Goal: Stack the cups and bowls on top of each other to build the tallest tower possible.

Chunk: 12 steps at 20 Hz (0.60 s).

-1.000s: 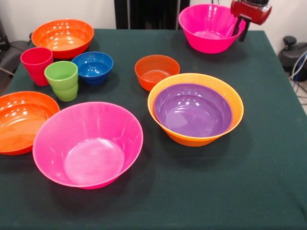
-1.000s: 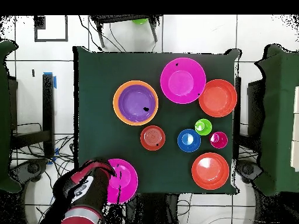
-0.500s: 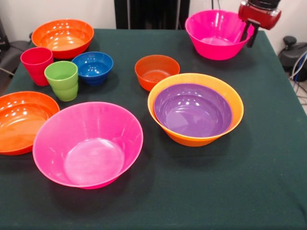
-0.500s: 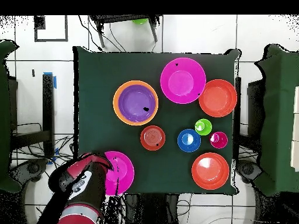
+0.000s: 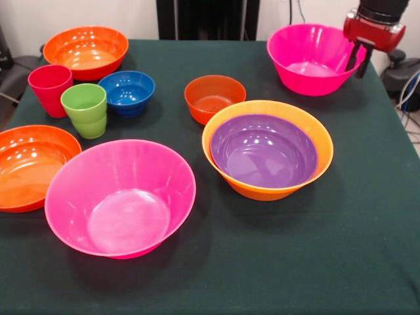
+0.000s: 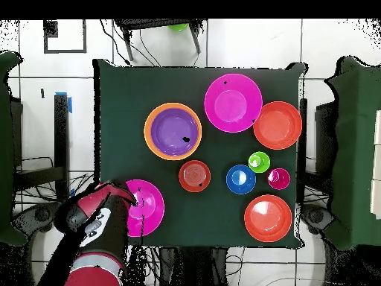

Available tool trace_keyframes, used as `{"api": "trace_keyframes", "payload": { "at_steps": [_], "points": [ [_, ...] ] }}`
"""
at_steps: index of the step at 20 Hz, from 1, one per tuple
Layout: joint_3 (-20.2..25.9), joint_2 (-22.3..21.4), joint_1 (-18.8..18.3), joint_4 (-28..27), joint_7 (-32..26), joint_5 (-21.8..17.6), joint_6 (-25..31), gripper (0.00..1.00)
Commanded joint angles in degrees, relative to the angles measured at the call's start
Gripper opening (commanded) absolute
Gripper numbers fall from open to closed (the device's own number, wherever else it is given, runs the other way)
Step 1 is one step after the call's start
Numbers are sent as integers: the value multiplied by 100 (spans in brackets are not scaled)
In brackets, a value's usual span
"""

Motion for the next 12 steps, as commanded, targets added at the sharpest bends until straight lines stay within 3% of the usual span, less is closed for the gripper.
{"api": "trace_keyframes", "payload": {
  "at_steps": [1, 12],
  "points": [
    [510, 424, 39, -1159, 35, 281, 38, 0],
    [336, 973, 80, -1609, -59, -16, -97, 0]
  ]
}}
